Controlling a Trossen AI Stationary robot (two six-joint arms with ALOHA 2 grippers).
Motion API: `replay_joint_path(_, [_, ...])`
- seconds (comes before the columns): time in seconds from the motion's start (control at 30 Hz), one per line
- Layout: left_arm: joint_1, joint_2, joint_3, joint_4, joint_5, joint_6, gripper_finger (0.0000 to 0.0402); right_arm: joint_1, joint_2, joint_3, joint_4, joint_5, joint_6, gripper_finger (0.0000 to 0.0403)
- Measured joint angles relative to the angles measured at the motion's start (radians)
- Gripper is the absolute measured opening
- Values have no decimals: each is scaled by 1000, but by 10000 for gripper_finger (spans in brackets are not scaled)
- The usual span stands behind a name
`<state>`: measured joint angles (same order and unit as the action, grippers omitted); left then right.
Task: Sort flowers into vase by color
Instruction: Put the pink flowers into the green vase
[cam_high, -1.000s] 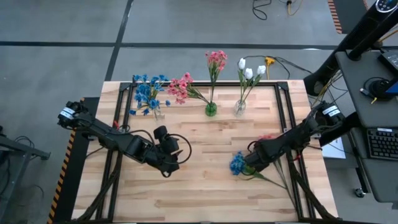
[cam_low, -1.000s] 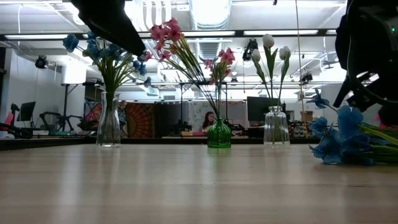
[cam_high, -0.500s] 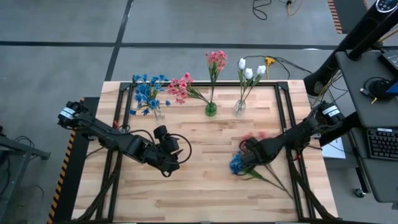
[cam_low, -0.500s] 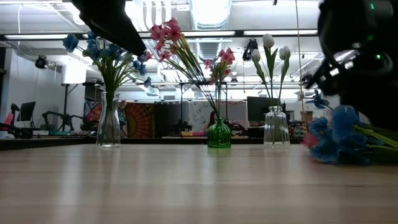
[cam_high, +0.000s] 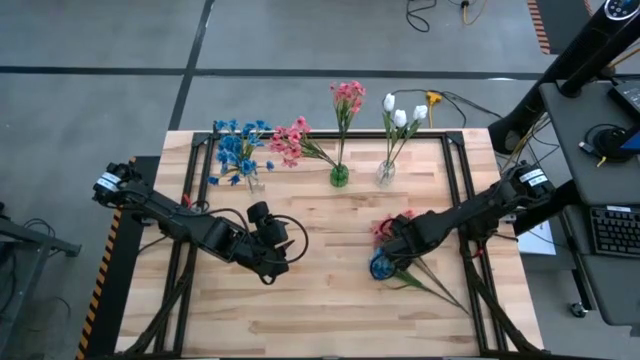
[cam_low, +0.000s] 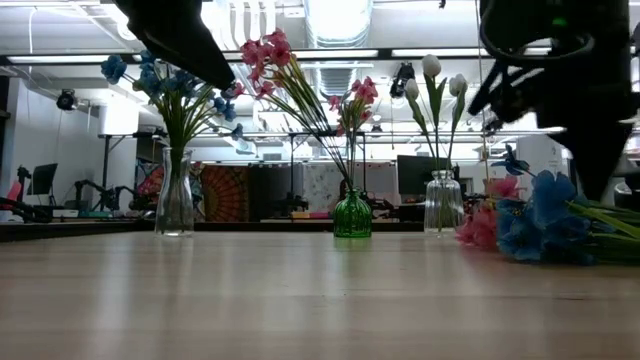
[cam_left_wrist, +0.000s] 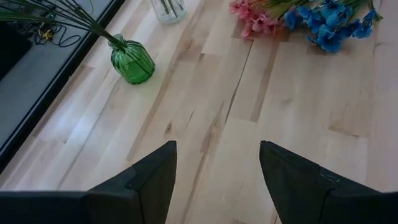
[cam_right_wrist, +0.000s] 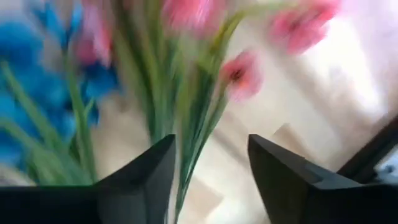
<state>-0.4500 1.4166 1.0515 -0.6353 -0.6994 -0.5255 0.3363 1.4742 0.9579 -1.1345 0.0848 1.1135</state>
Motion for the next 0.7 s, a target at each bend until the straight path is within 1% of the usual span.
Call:
replay_joint_path(0.07, [0, 0, 0, 0, 0, 0, 213, 1, 0, -28, 15, -62, -35, 220])
replay_joint_path(0.2, [-1, 0, 0, 0, 0, -3, 213, 3, 0, -90, 41, -136, -55, 255])
replay_joint_path(0.3, [-1, 0, 0, 0, 0, -7, 213, 3, 0, -133, 116, -187, -68, 272])
replay_joint_path(0.4, [-1, 0, 0, 0, 1, -10, 213, 4, 0, -163, 203, -198, -78, 283])
replay_joint_path(0.53, [-1, 0, 0, 1, 1, -16, 213, 4, 0, -181, 258, -176, -79, 283])
replay_joint_path(0.7, [-1, 4, 0, 11, 1, -17, 213, 3, -6, -181, 253, -127, -85, 254])
